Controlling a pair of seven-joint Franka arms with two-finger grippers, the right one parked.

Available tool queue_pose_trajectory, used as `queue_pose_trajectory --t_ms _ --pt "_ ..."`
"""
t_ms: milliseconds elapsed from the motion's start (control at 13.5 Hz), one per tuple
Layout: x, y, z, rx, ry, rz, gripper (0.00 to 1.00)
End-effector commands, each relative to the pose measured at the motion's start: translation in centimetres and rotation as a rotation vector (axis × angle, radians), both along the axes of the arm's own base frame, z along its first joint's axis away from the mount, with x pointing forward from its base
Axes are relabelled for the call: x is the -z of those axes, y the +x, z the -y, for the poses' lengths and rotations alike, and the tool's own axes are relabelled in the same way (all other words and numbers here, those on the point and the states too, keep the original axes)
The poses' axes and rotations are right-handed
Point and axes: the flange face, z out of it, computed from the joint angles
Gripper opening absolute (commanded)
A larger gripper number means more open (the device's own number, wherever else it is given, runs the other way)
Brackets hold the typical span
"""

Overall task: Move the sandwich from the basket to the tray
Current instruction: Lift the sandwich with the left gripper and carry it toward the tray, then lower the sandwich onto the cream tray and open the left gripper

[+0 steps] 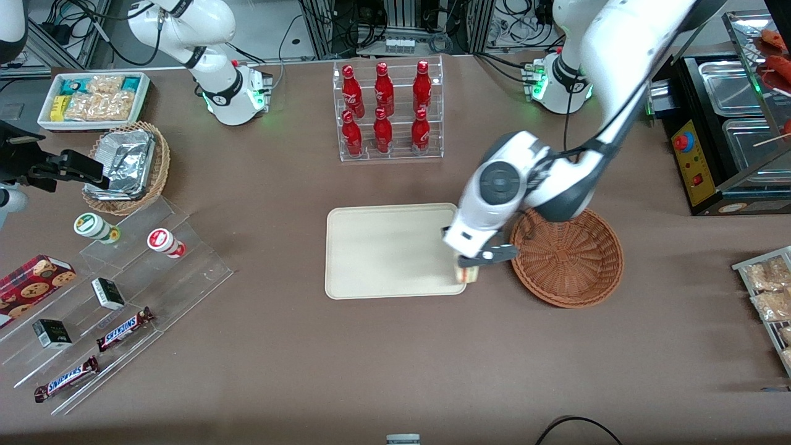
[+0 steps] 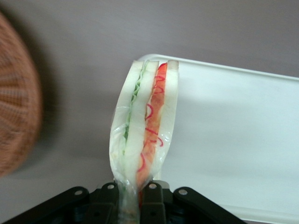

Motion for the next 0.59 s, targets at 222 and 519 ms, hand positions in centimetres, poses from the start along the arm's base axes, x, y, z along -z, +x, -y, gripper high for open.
queue_pose_trajectory --t_ms 222,519 --pt "1.8 -1.1 9.4 -0.021 -0.026 0.022 0.00" --pt "4.8 -2.6 13.1 -0.046 0.032 0.054 0.00"
